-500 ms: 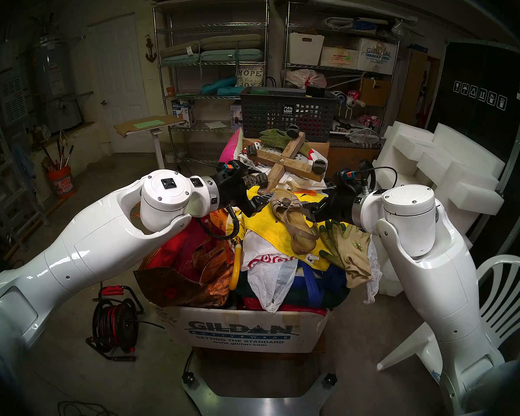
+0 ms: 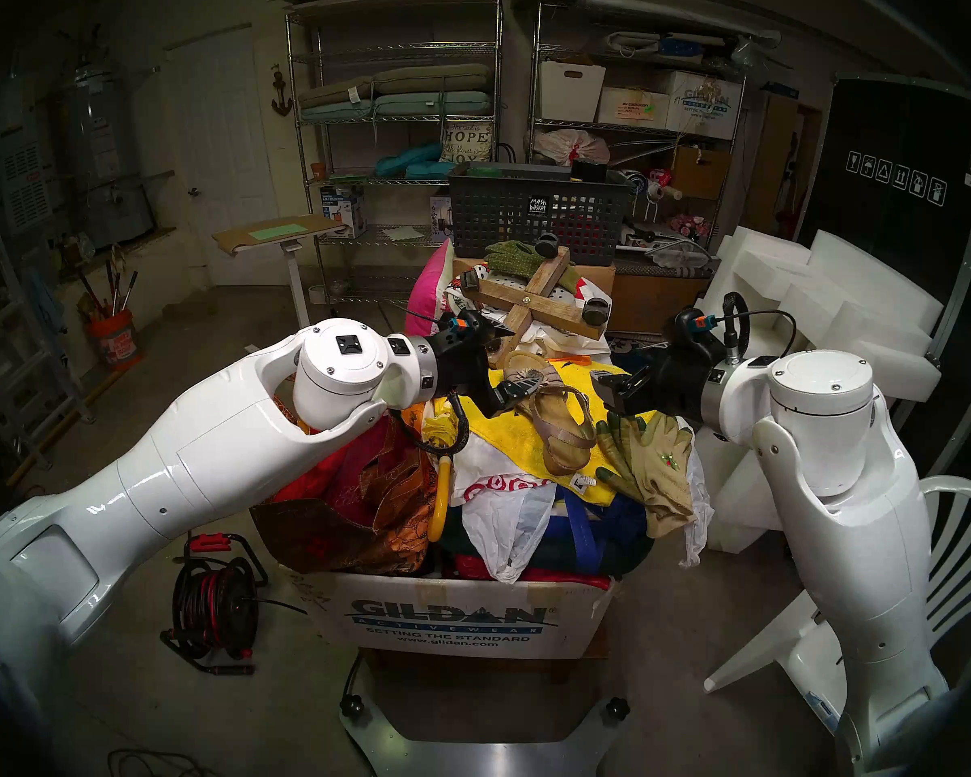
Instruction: Unbuckle a shoe
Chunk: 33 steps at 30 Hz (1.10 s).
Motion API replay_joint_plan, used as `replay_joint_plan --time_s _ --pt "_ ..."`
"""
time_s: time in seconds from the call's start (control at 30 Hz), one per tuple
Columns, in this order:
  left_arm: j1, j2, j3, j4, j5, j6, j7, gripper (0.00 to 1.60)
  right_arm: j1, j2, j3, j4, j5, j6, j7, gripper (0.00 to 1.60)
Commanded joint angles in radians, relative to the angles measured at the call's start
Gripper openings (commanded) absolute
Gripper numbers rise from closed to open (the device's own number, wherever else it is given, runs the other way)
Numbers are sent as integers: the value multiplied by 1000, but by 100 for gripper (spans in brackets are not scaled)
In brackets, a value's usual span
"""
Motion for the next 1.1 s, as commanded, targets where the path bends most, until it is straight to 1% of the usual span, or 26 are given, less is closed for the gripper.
replay_joint_plan --time_s 0.0,0.1,0.27,0.47,0.53,0.63,0.67,0.7,0.8,0.93,1.07 --pt "-55 -73 9 25 15 -15 -20 156 -86 9 46 -53 10 -3 -2 160" --pt "-60 -83 23 42 25 -16 -29 152 -111 13 48 -53 3 -3 -11 160" --pt "-70 -101 38 61 36 -20 -47 137 -128 13 47 -47 -7 -12 -27 160" --pt "-78 -118 58 80 51 -19 -77 139 -137 15 41 -31 -21 -28 -41 160" --pt "-80 -123 65 87 61 -22 -83 136 -141 15 41 -27 -25 -32 -41 160" --pt "-82 -130 72 98 66 -25 -96 135 -143 16 41 -25 -27 -34 -40 160" --pt "-82 -131 73 100 68 -26 -98 135 -145 18 41 -25 -28 -34 -38 160" --pt "-81 -131 73 102 70 -27 -99 131 -146 18 40 -25 -28 -35 -37 160" --pt "-77 -128 75 105 75 -31 -105 126 -147 21 36 -23 -31 -35 -33 160" --pt "-69 -121 75 105 79 -35 -112 127 -142 25 31 -20 -31 -32 -27 160" --pt "-70 -122 77 114 84 -44 -126 124 -130 26 13 -11 -37 -30 -22 160"
